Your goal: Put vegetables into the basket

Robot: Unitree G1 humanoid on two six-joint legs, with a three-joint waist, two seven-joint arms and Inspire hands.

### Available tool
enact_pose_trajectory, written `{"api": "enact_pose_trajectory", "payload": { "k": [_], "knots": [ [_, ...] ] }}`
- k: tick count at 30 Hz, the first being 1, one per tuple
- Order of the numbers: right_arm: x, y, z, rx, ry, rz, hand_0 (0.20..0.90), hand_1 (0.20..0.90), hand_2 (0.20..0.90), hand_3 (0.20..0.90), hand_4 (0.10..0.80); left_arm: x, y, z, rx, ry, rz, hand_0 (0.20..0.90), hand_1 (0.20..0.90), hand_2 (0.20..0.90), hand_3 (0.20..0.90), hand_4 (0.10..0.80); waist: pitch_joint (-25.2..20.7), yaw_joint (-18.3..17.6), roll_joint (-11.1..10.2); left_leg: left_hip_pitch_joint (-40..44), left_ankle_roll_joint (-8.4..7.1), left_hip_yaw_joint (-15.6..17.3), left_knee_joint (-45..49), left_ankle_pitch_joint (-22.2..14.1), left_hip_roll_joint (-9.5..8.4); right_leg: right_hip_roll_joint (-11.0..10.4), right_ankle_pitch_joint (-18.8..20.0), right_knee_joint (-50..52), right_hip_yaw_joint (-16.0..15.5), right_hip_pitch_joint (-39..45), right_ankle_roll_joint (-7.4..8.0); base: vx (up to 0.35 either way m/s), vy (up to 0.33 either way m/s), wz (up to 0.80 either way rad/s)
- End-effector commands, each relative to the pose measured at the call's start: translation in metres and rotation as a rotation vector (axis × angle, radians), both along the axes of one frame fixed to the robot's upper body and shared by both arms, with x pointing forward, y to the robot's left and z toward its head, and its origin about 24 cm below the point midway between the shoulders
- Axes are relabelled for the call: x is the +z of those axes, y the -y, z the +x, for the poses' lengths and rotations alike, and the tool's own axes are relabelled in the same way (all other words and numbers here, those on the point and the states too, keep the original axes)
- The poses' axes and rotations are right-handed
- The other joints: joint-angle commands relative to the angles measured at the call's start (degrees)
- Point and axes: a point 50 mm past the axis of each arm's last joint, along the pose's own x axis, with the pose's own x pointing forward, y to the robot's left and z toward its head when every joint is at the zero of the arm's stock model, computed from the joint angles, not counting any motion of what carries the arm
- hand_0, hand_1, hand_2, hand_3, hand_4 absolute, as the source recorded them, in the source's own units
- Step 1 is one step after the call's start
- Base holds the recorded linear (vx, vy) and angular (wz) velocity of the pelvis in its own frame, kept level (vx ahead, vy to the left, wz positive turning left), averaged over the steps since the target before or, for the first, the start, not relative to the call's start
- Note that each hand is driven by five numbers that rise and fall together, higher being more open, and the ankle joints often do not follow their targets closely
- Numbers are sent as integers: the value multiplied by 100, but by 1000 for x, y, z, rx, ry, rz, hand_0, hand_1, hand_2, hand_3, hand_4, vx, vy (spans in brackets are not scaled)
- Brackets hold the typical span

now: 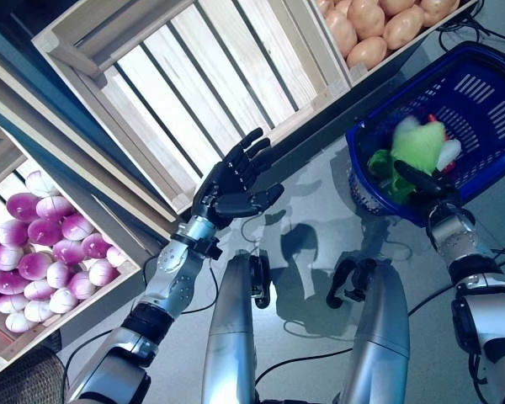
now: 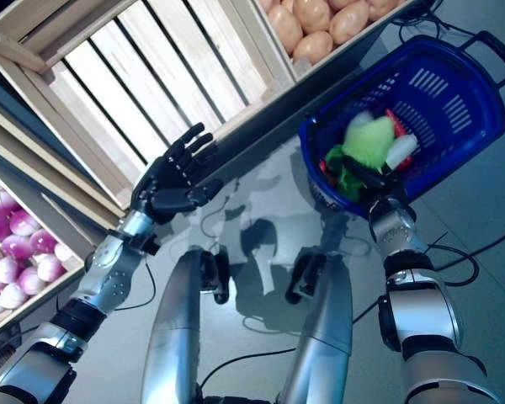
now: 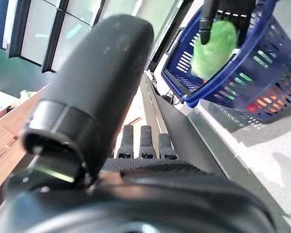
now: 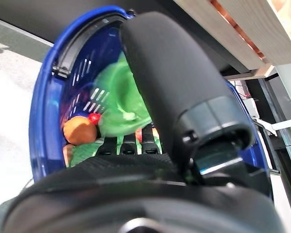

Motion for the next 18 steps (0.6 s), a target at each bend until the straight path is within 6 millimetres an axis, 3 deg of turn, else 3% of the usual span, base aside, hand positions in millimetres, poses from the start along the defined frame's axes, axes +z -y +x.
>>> {"api": "enact_pose_trajectory", "payload": {
  "k": [1, 7, 11, 18],
  "knots": [
    [43, 24, 0, -82, 155, -15, 900, 900, 900, 900, 800, 57, 5, -7, -62, 297, -74, 900, 900, 900, 900, 800, -239, 10, 97, 804, 315, 312, -155, -825, -149, 293, -392, -101, 237, 808, -231, 0, 0, 0],
    [19, 28, -9, -95, 119, 0, 900, 900, 900, 900, 800, 48, -4, -9, -64, 263, -65, 900, 900, 900, 900, 800, -421, 21, -27, 1449, 301, 381, -768, -667, -28, 329, -251, -617, 117, 1419, -191, 43, -20, -5],
    [-4, 24, -16, -91, 78, 0, 900, 900, 900, 900, 800, 36, -10, -10, -52, 217, -66, 900, 900, 900, 900, 800, -599, 43, -151, 2223, 291, 483, -1644, -382, 17, 336, 4, -1335, -51, 2171, -150, 75, -16, -9],
    [-39, -7, -25, -76, 72, -13, 900, 900, 900, 900, 800, 15, -15, -13, 39, 159, 57, 900, 900, 900, 900, 800, -968, 73, -380, 3536, 259, 554, -3387, 357, -98, 470, 579, -2981, -380, 3572, -71, 78, -22, -7]
  ]
}}
